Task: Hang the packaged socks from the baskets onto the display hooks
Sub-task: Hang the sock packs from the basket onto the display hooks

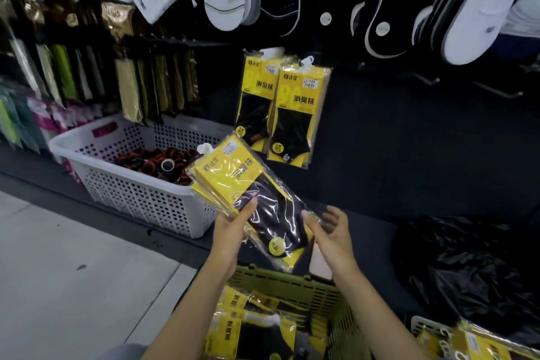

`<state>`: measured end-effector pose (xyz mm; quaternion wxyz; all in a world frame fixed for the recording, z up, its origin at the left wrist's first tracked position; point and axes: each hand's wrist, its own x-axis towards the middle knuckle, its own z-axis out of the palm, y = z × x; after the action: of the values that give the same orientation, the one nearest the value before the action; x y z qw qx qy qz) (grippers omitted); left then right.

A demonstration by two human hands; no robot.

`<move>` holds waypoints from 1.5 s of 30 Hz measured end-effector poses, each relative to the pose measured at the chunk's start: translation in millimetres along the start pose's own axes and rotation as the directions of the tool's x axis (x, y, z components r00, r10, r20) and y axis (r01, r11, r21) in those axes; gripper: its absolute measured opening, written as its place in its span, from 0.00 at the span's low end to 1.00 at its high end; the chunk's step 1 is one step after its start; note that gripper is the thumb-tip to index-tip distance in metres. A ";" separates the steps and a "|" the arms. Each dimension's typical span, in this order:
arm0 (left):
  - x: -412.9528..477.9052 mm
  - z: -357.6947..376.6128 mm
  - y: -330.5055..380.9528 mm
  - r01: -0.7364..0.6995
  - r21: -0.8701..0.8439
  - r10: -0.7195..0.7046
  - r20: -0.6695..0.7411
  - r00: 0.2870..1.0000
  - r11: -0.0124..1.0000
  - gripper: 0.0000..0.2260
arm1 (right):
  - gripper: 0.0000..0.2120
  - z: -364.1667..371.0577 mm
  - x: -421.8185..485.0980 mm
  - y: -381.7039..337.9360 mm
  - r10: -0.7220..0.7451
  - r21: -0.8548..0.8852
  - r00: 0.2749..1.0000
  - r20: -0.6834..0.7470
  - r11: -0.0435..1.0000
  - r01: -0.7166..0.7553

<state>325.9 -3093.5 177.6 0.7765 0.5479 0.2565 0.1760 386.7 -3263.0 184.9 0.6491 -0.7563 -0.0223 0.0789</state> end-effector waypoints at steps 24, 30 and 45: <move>58.1 -28.8 99.8 -0.328 0.249 0.359 -0.086 0.930 0.911 0.28 | 0.04 23.1 75.8 -112.9 -0.330 0.284 0.941 -0.077 0.897 0.338; 83.7 -48.6 127.1 -0.378 0.234 0.422 -0.182 0.888 0.896 0.32 | 0.06 39.1 125.4 -127.9 -0.379 0.197 0.922 -0.077 0.901 0.386; 110.2 -33.7 141.4 -0.382 0.254 0.425 -0.145 0.893 0.889 0.29 | 0.14 67.7 248.1 -132.1 -0.101 0.165 0.948 -0.302 0.974 0.157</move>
<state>395.9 -2959.0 279.0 0.6284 0.6513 0.2295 0.3581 630.4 -3142.3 282.8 0.7171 -0.6922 0.0315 -0.0746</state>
